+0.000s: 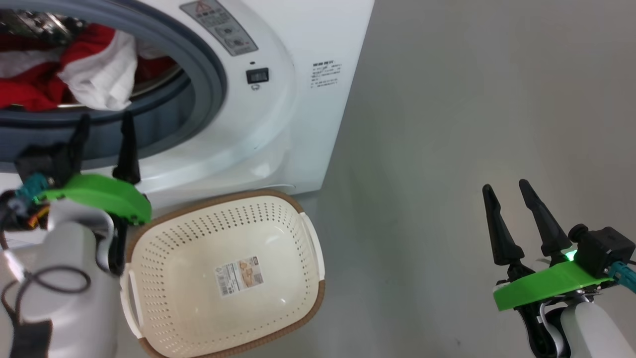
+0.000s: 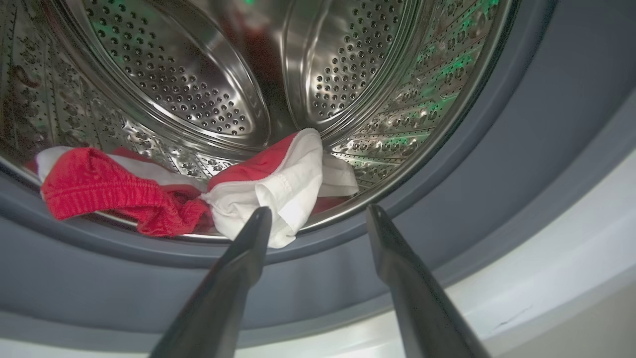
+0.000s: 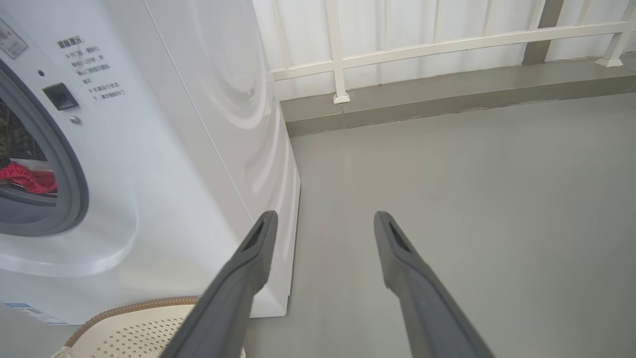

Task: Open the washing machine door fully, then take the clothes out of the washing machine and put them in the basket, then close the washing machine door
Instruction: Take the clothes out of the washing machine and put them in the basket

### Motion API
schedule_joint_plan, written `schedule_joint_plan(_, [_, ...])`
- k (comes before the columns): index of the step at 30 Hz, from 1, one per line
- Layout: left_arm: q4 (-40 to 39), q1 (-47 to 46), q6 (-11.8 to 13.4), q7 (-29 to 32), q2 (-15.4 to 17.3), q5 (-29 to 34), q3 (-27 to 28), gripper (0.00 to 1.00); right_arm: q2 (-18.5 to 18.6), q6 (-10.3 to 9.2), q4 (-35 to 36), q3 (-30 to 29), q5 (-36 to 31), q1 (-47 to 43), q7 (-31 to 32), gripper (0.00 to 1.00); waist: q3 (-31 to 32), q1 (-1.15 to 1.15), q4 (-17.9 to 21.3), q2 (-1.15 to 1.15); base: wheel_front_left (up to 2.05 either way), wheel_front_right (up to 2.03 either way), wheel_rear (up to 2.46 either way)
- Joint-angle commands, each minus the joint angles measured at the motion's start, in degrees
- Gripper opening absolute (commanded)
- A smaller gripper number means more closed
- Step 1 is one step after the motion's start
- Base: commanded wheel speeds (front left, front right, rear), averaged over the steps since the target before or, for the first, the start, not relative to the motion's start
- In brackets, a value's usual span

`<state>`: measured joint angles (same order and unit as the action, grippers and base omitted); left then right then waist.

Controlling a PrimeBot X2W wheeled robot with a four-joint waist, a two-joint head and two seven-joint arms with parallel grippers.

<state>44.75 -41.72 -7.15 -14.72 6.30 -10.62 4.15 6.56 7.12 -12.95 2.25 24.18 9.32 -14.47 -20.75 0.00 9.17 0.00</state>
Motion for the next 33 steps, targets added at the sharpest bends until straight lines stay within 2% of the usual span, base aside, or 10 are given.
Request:
schedule_joint_plan(1, [2.0, -3.6, 0.6, -0.2, 2.5, -0.1, 1.7, 1.00, 0.1, 0.36, 1.5, 0.6, 0.4, 1.0, -0.5, 1.00, -2.6, 0.00, 1.6, 0.00, 0.00, 0.00, 0.00])
schedule_joint_plan(8, [13.0, -15.3, 2.1, -0.2, 5.4, 0.4, 1.4, 1.00, -0.6, 0.36, 1.8, 0.7, 0.6, 2.9, -0.5, 1.00, -5.8, 0.00, 2.8, 0.00, 0.00, 0.00, 0.00])
schedule_joint_plan(17, [22.8, -25.4, 3.8, 1.3, 8.5, 2.2, -0.8, 1.00, -1.3, 0.36, 2.4, 1.0, 1.0, 4.8, -0.5, 1.00, -9.3, 0.00, 4.4, 0.00, 0.00, 0.00, 0.00])
schedule_joint_plan(24, [26.6, -28.7, 4.9, 3.8, 10.1, 3.2, -2.2, 1.00, -1.6, 0.36, 2.3, 1.1, 1.1, 5.4, -0.5, 1.00, -10.4, 0.00, 5.4, 0.00, 0.00, 0.00, 0.00])
schedule_joint_plan(33, [28.6, -29.3, 7.7, 8.7, 11.9, 3.3, -3.0, 1.00, -1.8, 0.36, 2.1, 1.3, 1.1, 6.1, -0.5, 1.00, -10.6, 0.00, 6.3, 0.00, 0.00, 0.00, 0.00])
